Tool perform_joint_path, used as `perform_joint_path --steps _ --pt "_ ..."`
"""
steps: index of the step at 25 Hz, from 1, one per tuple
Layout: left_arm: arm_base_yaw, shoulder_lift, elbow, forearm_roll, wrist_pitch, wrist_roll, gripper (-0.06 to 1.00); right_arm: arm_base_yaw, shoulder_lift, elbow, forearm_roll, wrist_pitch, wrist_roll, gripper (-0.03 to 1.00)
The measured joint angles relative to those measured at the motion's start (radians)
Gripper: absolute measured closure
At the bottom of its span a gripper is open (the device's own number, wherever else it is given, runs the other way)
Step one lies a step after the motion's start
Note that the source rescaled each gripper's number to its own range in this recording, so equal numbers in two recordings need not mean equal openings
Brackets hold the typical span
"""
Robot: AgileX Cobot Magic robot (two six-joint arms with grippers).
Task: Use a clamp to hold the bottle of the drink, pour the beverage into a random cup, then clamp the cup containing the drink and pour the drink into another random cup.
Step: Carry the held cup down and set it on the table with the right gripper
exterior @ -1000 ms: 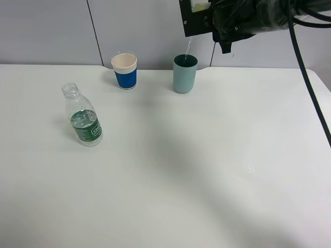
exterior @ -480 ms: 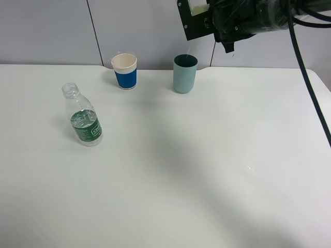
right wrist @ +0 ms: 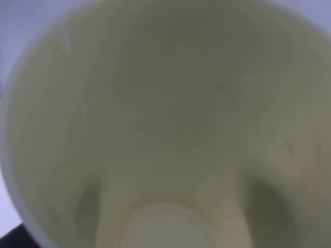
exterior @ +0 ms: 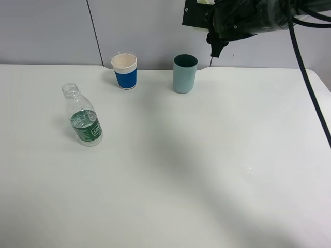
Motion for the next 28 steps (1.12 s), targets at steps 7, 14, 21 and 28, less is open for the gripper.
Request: perform_joint_path --steps 7,14,21,28 --pt "0.000 0.000 0.000 0.000 0.000 -0.001 -0.06 0.037 -0.027 0.000 0.149 -0.015 0.253 0.97" --pt "0.000 0.000 0.000 0.000 0.000 -0.001 -0.06 0.141 -0.127 -0.001 0.347 -0.029 0.308 0.97" --pt "0.000 0.000 0.000 0.000 0.000 0.000 -0.06 0.231 -0.210 -0.001 0.596 -0.139 0.309 0.97" --pt "0.000 0.000 0.000 0.000 0.000 -0.001 -0.06 0.262 -0.233 -0.001 0.833 -0.269 0.190 0.97"
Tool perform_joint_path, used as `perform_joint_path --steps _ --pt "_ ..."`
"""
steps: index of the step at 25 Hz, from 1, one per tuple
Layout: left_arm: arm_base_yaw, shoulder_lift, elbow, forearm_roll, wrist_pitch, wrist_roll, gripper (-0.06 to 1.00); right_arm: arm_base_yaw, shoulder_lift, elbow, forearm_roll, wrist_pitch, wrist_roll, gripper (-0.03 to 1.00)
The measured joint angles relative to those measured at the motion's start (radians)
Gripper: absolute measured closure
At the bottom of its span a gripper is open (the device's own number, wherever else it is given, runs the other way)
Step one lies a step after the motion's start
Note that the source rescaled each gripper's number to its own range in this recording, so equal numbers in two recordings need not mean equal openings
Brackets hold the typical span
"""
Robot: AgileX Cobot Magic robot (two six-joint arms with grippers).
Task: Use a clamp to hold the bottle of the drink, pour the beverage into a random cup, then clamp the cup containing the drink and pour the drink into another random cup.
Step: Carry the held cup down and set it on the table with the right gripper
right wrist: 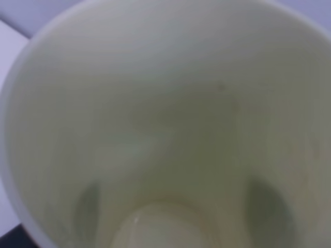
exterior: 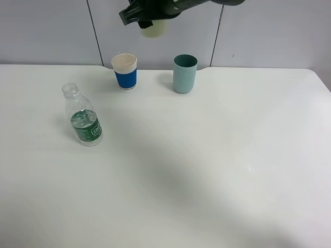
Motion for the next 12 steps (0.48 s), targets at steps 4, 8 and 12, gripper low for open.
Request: perform_joint_path --steps 4,8,12 --pt "0.000 0.000 0.000 0.000 0.000 0.000 -0.06 0.000 0.000 0.000 0.126 -0.036 -0.127 0.97" --pt "0.000 0.000 0.000 0.000 0.000 0.000 -0.06 0.000 0.000 0.017 0.209 -0.101 -0.270 0.97" --pt "0.000 0.000 0.000 0.000 0.000 0.001 -0.06 0.000 0.000 0.116 0.369 -0.256 -0.468 0.97"
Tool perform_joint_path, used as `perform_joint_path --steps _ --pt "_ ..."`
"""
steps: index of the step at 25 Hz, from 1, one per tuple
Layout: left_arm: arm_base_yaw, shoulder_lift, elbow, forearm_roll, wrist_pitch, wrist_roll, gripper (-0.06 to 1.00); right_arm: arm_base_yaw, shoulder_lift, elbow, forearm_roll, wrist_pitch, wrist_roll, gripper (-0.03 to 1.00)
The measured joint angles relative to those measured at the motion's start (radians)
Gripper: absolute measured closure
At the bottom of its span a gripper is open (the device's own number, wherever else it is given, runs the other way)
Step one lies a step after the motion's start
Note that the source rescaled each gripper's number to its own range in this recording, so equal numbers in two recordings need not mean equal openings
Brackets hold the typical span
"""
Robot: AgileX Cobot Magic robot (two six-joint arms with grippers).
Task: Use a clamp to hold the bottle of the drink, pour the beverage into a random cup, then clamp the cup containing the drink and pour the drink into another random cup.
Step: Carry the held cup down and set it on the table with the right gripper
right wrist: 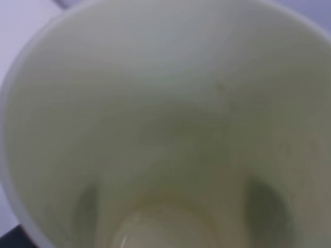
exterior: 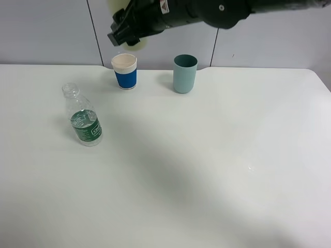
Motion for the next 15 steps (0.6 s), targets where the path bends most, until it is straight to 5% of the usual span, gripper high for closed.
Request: perform_joint_path --steps 7,15 --pt "0.000 0.000 0.000 0.000 0.000 0.000 -0.06 0.000 0.000 0.188 0.313 -0.222 -0.316 0.97" --pt "0.000 0.000 0.000 0.000 0.000 -0.001 -0.06 0.000 0.008 0.389 0.396 -0.487 -0.357 0.97"
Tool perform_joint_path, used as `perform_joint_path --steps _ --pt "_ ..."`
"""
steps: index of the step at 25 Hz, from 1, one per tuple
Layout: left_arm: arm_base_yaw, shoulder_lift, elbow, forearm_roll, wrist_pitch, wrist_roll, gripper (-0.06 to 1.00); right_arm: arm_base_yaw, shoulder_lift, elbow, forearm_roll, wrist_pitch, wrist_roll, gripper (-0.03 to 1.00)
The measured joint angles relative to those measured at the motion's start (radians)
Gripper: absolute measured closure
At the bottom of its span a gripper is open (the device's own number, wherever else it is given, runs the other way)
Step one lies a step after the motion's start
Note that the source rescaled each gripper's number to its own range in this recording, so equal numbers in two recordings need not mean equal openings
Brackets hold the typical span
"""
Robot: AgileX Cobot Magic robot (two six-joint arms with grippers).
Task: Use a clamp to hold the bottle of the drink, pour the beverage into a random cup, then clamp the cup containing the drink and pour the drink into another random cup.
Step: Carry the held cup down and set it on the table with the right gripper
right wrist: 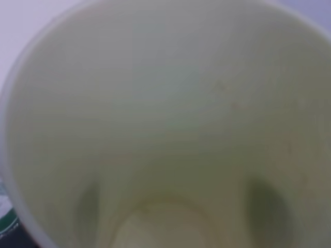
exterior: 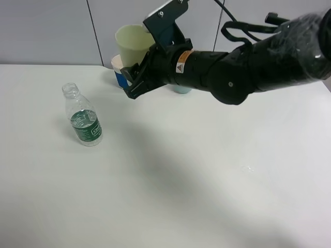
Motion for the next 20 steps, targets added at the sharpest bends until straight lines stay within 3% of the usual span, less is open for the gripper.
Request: perform_joint_path --steps 10,20 --pt "0.000 0.000 0.000 0.000 0.000 0.001 -0.06 0.000 0.135 0.058 0.177 -0.166 0.000 0.97" --pt "0.000 0.000 0.000 0.000 0.000 0.001 -0.06 0.000 0.270 0.057 0.237 -0.282 -0.001 0.97"
